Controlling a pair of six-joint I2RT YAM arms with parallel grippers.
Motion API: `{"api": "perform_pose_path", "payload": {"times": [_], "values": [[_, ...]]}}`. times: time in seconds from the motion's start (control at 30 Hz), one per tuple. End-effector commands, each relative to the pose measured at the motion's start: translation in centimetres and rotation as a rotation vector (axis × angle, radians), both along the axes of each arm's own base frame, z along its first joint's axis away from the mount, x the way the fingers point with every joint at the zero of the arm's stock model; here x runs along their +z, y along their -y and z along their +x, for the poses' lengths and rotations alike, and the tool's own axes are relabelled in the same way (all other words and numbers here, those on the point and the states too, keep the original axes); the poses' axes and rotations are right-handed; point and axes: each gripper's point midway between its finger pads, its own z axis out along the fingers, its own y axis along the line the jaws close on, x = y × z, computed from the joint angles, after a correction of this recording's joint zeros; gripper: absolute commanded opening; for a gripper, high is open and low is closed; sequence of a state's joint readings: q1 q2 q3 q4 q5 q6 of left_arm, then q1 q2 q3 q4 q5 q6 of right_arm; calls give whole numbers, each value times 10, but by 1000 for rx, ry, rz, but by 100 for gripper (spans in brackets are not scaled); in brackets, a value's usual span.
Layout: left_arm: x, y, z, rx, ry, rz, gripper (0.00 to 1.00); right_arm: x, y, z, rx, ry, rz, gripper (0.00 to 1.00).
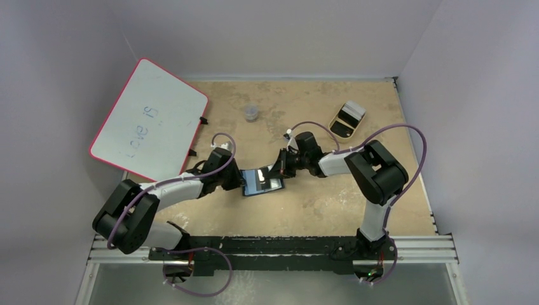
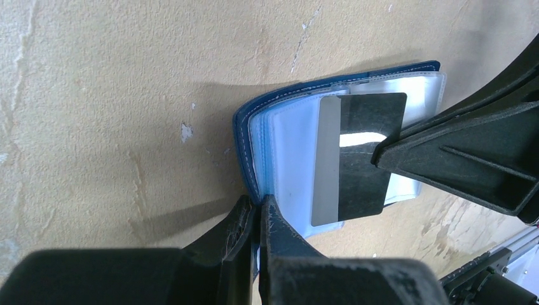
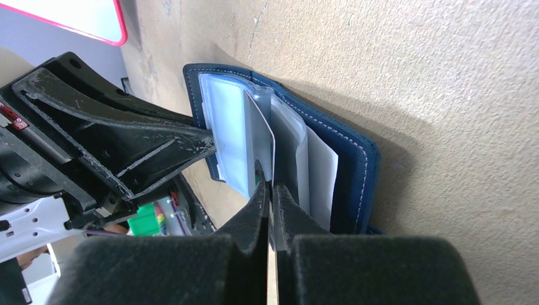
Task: Put the credit cards into the card holder
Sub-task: Insert the credit card into the card holder.
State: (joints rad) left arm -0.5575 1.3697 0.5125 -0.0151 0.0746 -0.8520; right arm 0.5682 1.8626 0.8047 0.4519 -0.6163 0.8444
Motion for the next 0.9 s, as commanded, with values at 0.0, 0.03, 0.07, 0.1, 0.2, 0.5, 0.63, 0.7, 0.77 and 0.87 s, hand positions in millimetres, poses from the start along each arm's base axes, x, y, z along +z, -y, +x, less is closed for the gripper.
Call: {"api": "perform_pose_path", "payload": {"times": [0.0,0.03,0.07,0.1,0.2,0.5,0.63,0.7,0.77,0.87], "values": [[-4,0,2,-20,0,27,0,-2,3,6,13,36,-52,0],[-4,0,2,-21,1,27,0,-4,3,5,20,30,-56,0],[-4,0,2,-23,1,27,0,-5,3,5,26,32,-60,0],[-4,0,2,-22,0,27,0,-6,3,5,32,32,-68,0],[-3,0,1,-23,-6,27,0,-12,-3,3,76,36,-105,0],[-3,-1,1,-22,-2,37,0,-10,-9,-9,133,18,-127,0],[-7,-3,1,-22,-6,48,0,-12,0,-8,131,23,-164,0],[-7,-1,1,-25,-4,37,0,-12,-5,1,149,62,-180,0],[-5,3,1,-28,-2,13,0,-10,-14,-1,162,78,-188,2],[-3,5,1,-22,-10,-7,0,-3,-20,-3,154,96,-206,25]]}}
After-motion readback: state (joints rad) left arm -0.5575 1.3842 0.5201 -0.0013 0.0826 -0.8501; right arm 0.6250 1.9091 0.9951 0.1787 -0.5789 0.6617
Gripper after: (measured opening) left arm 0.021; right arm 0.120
